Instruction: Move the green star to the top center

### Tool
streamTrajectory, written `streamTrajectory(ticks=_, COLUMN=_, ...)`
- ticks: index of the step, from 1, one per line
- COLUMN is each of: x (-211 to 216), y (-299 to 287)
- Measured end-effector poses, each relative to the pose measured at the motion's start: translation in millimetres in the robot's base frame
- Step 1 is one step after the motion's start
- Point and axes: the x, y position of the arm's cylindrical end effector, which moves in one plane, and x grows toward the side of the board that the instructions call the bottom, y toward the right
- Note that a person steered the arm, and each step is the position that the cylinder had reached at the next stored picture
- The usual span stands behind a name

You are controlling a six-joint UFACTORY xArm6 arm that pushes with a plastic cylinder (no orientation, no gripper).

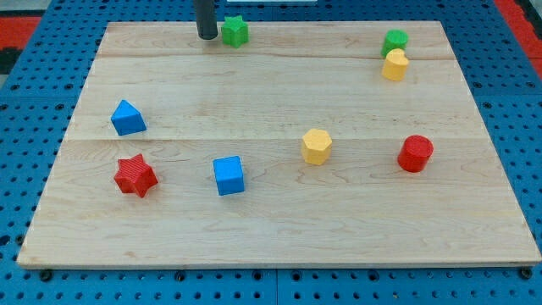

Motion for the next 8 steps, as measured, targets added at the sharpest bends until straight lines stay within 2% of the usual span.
streamTrajectory(ticks=3, x=-12.9, y=6.0)
streamTrajectory(ticks=8, x=-12.1, y=60.9)
